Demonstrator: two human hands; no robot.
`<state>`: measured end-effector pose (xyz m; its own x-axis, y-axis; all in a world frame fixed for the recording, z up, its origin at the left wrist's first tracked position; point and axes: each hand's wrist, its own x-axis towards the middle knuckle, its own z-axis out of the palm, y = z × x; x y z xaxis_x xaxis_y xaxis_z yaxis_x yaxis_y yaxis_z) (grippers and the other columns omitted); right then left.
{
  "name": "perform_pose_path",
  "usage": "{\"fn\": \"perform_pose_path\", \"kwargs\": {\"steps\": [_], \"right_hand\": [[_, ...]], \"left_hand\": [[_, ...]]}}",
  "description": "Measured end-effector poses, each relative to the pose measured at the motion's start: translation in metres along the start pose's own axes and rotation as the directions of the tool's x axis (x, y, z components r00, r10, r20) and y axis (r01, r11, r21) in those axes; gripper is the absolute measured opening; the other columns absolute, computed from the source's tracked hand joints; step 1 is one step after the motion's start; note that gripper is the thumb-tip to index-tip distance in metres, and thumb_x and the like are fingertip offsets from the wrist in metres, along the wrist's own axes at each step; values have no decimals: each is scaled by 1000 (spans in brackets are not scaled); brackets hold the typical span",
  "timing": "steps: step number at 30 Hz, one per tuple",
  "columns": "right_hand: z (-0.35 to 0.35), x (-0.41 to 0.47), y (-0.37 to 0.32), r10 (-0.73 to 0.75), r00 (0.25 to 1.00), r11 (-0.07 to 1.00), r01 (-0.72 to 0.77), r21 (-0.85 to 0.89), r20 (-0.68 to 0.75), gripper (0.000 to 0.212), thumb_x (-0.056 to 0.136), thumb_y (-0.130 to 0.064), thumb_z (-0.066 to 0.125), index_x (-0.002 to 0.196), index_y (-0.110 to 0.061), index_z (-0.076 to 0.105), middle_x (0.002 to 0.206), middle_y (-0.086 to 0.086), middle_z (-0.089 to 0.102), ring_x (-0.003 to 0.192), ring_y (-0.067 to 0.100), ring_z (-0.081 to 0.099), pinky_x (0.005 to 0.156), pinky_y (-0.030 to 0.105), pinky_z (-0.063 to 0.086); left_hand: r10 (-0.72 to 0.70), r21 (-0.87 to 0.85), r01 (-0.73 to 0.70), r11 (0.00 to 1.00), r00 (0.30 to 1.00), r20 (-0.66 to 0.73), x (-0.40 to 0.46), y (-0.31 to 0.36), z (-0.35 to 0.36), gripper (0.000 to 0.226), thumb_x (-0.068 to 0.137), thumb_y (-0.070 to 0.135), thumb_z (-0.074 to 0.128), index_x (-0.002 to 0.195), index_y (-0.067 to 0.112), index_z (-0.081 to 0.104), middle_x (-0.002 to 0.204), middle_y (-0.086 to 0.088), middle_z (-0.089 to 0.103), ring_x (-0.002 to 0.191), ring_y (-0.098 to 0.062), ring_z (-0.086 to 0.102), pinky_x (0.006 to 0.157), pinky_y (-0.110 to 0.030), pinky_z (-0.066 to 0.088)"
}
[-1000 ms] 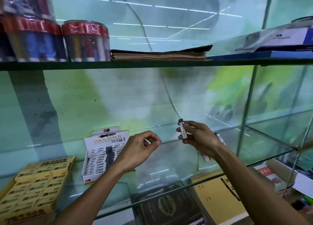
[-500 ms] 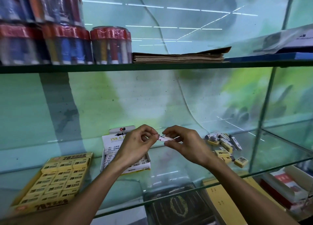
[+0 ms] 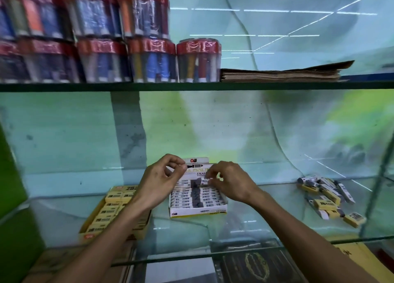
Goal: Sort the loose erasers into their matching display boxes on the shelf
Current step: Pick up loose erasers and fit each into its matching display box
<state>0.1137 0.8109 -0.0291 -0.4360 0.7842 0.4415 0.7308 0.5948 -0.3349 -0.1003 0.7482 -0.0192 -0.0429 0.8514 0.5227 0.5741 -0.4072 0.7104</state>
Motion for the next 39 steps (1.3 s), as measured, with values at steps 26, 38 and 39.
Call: {"fn": "perform_pose_path", "kwargs": {"steps": [26,38,39], "right_hand": [[-56,-72,79,230,959,963,-249,-104,-169,10,91,-27,62,95,-26,71,97,-12,70,78,4,52,75,28,48],[-119,-133,171,506,793,826,-558,-74,-339,23,90,-30,64,110,-19,65,107,3,65,90,18,60,75,27,45],[-124,-137,178,535,769,803,-591,-72,-349,26,91,-30,63,113,-16,64,111,5,65,92,20,60,77,28,46]], "left_hand": [[203,-122,-175,977,940,274,0,42,93,8,93,22,64,90,28,68,80,13,66,58,-1,54,54,-11,40],[318,-56,-343,937,779,540,8,79,201,4,93,32,60,93,32,63,92,18,62,76,-9,58,69,-23,48],[315,-60,-339,939,775,548,9,81,208,4,94,33,59,94,32,63,92,19,62,75,-9,58,68,-22,47]]}}
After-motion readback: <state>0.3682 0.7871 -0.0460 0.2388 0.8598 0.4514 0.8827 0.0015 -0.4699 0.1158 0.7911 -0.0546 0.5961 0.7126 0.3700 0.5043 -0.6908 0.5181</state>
